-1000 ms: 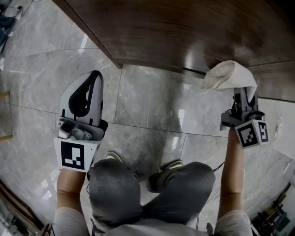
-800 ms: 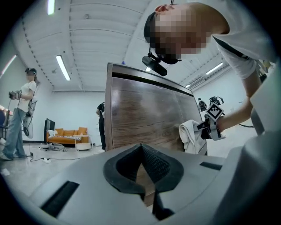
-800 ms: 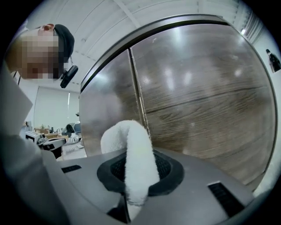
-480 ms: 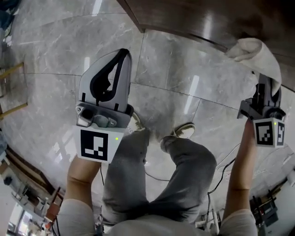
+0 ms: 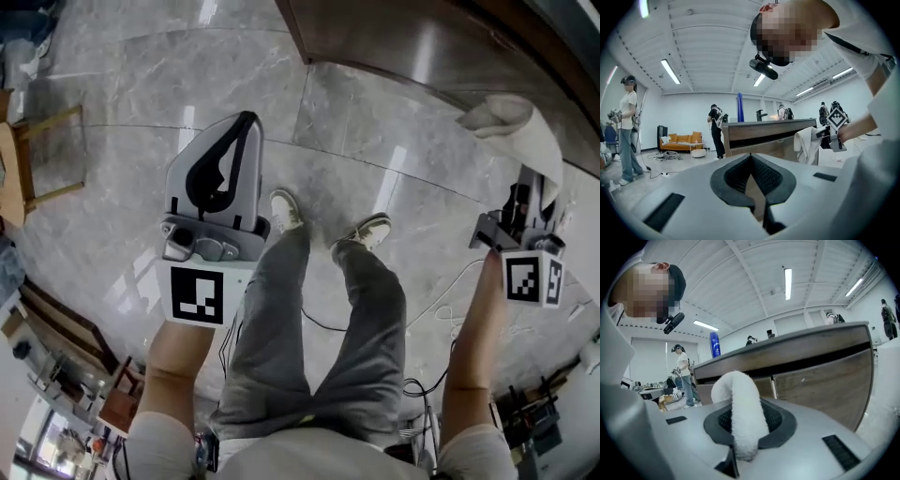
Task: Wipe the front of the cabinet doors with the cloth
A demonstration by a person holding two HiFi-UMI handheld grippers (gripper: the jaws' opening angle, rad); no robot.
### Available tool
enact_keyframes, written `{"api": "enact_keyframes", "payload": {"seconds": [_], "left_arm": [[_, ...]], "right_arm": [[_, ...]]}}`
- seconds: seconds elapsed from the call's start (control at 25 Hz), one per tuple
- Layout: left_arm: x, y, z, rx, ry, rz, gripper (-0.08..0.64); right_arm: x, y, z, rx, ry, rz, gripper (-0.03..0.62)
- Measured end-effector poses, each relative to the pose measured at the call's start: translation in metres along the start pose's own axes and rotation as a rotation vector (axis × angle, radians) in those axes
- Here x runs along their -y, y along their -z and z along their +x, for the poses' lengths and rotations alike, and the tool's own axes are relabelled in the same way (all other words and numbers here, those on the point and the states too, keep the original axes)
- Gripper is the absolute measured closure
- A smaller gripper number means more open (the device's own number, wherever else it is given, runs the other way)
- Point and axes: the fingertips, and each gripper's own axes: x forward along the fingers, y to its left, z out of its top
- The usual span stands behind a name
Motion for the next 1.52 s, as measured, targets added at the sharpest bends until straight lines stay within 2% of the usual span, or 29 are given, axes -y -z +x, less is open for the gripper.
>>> {"api": "enact_keyframes", "payload": {"seconds": [0.32,0.56,0.72,1.0,1.24,1.52], "left_arm": [[0.018,-0.126,-0.013,-0.005,0.0,-0.002,0.551],[0.023,-0.193,-0.027,-0.052,-0.041,-0.071,0.551],[0.025,-0.244,-0.034,-0.02,-0.049,-0.102,0.551],[0.028,-0.331,-0.062,0.044,-0.013,-0.167,0.551],[0.017,-0.404,-0.097,0.09,-0.023,-0.161,0.551],[-0.003,-0.481,-0.118,0.175,-0.037,-0.073,0.551]], "right_arm": [[-0.007,-0.135,-0.07,0.048,0.077,0.013,0.523],[-0.012,-0.208,-0.108,0.076,0.106,0.043,0.523],[-0.016,-0.258,-0.13,0.098,0.118,0.055,0.523],[-0.029,-0.35,-0.184,0.125,0.153,0.041,0.523],[-0.051,-0.417,-0.223,0.178,0.148,0.021,0.523],[-0.075,-0.483,-0.244,0.275,0.12,0.011,0.523]]}}
